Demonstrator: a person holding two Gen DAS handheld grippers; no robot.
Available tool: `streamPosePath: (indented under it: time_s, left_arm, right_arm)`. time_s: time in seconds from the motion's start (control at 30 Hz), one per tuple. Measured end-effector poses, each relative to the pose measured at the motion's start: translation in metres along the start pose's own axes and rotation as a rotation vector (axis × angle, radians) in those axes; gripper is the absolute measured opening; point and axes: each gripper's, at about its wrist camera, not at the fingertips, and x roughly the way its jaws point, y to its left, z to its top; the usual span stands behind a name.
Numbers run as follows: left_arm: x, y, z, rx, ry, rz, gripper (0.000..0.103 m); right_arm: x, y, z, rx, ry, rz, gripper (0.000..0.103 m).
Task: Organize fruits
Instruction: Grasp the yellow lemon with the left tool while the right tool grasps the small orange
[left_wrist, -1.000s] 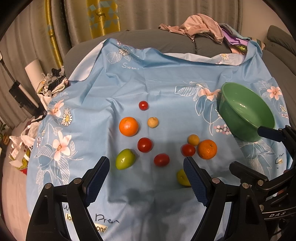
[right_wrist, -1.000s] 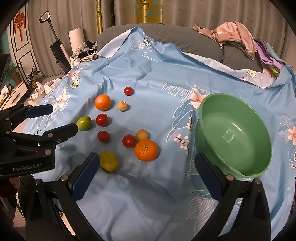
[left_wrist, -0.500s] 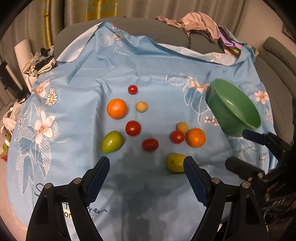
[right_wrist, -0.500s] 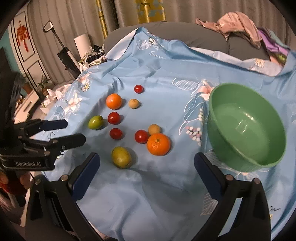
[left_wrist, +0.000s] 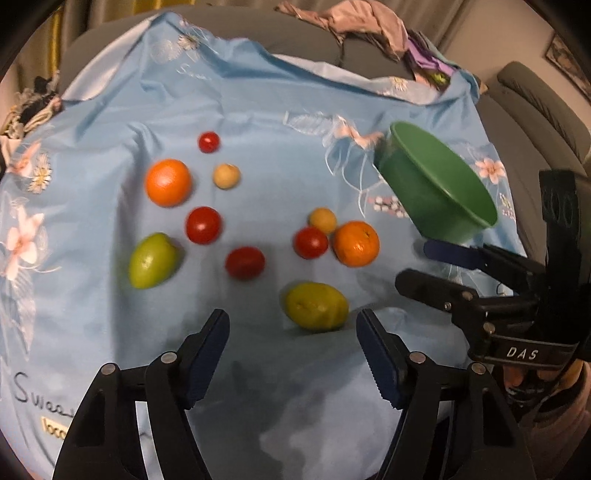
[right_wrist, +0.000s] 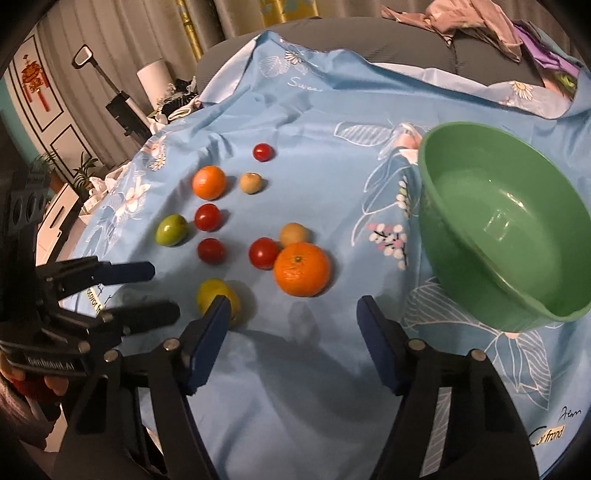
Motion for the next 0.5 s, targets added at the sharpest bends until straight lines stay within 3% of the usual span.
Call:
streamPosePath:
  time_s: [0.27, 0.5]
  left_arm:
    - [0.024, -0.009, 0.007, 0.045, 0.052, -0.006, 0.071]
    - [0.045, -0.006, 0.011, 0.043, 0.106, 0.004, 0.057]
  right_arm:
    - [0.019, -0.008, 0.01, -0.018, 0.018, 0.024, 0.066]
    - [0.044, -0.009, 0.022, -0.054, 0.061, 0.026, 0.056]
